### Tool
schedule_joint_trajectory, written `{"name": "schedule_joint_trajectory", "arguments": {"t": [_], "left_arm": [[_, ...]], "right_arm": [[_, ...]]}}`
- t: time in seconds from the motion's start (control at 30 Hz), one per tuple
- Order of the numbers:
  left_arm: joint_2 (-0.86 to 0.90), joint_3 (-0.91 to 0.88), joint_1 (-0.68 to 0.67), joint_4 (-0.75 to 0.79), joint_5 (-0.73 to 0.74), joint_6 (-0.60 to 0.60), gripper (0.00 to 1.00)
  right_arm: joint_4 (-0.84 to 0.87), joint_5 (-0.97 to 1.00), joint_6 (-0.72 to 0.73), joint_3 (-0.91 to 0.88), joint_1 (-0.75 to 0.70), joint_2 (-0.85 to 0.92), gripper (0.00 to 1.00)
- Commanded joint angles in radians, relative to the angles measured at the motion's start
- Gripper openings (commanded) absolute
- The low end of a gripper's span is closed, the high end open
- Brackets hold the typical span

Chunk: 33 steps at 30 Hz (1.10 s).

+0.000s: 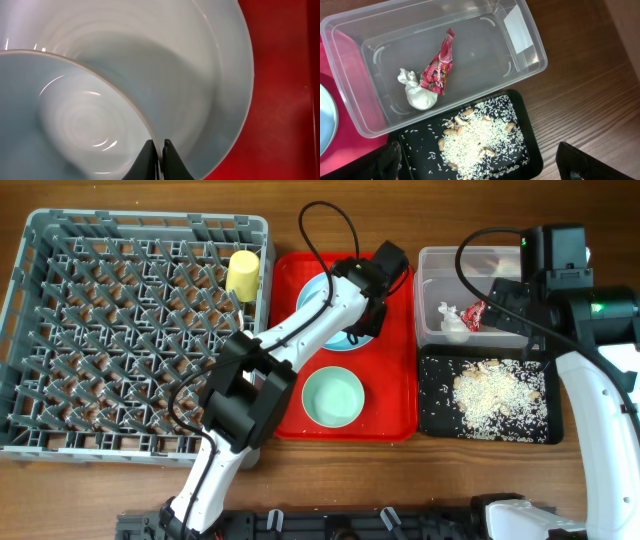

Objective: Sort waste into correct bins and load items into the dishwasher rack
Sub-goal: 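Lift the light-blue bowl and carry it over the dish rack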

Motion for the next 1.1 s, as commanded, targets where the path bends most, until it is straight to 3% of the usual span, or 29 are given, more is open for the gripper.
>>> {"name": "schedule_joint_trajectory", "arguments": {"t": [0.0, 0.2, 0.47, 0.6, 0.83, 1.07], "left_arm": [[-0.005, -0.003, 0.003, 0.005, -0.019, -0.003, 0.04], [-0.11, 0.138, 0.023, -0.113, -0.019, -0.003, 0.04], [-0.41, 0.262, 0.112, -0.341, 0.064, 0.055, 0.04], [-0.514, 0.262, 0.23, -0.478, 0.326, 0.167, 0.04], [-0.513, 0.227, 0.521, -0.677, 0.955, 0.564, 0.04], [-0.507, -0.021, 0.716, -0.674, 1.163, 0.793, 0.04]], "right_arm": [[0.002, -0.003, 0.001, 0.004, -0.002, -0.011, 1.0], [0.002, -0.003, 0.001, 0.004, -0.002, -0.011, 1.0], [0.002, -0.003, 0.001, 0.004, -0.002, -0.011, 1.0], [0.002, -0.003, 0.001, 0.004, -0.002, -0.011, 1.0], [0.002, -0.003, 0.001, 0.004, -0.002, -0.011, 1.0], [0.002, -0.003, 0.001, 0.004, -0.002, -0.011, 1.0]]}}
